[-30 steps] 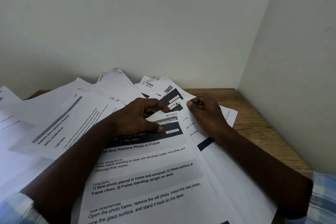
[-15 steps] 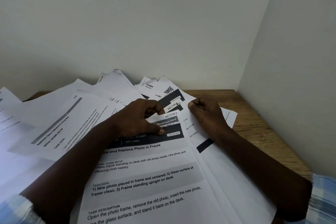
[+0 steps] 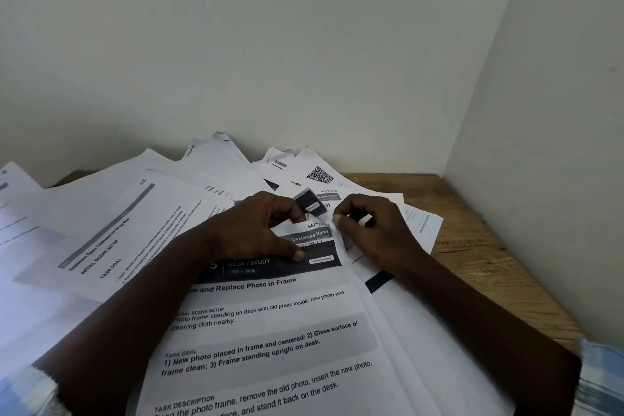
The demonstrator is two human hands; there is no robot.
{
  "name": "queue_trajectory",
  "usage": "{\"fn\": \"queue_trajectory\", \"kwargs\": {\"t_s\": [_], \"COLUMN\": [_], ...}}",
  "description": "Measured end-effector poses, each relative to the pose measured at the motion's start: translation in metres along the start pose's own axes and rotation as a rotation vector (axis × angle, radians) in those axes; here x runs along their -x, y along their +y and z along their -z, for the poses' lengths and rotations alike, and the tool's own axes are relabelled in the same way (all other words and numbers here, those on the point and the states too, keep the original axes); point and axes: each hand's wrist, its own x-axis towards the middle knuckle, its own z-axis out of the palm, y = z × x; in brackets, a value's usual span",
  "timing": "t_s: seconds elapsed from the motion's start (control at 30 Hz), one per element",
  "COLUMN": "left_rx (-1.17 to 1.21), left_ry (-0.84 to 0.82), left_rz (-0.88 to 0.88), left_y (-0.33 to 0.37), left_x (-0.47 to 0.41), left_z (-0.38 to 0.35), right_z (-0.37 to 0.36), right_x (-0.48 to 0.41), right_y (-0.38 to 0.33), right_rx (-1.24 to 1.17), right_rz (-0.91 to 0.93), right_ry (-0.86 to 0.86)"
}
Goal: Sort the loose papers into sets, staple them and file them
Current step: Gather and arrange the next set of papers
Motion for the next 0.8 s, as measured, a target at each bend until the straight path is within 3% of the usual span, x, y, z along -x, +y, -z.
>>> {"fn": "queue_trajectory", "kwargs": {"t_s": [0.17,0.37,0.47,0.8], "left_rx": [-0.012,-0.035,-0.073,-0.104], "left_ry": [-0.003,0.015,0.046,0.292], "left_rz": [-0.007,-0.015,-0.025,-0.136], "left_y": [-0.002,-0.002,-0.004,-0.023], "left_x": [-0.001,-0.001,-0.002,-0.011], "left_z": [0.0,0.001,0.0,0.0], "right_z": [-0.006,0.0,0.005,0.06], "right_x": [0.003,-0.005,-0.013,-0.044], "right_y": [-0.004,0.004,0.006,-0.04], "right_rx": [0.233,0.028,0.007,0.378], "right_rz": [0.152,-0.138,-0.197,-0.172], "right_ry": [0.046,0.154,0.184,0.487]}}
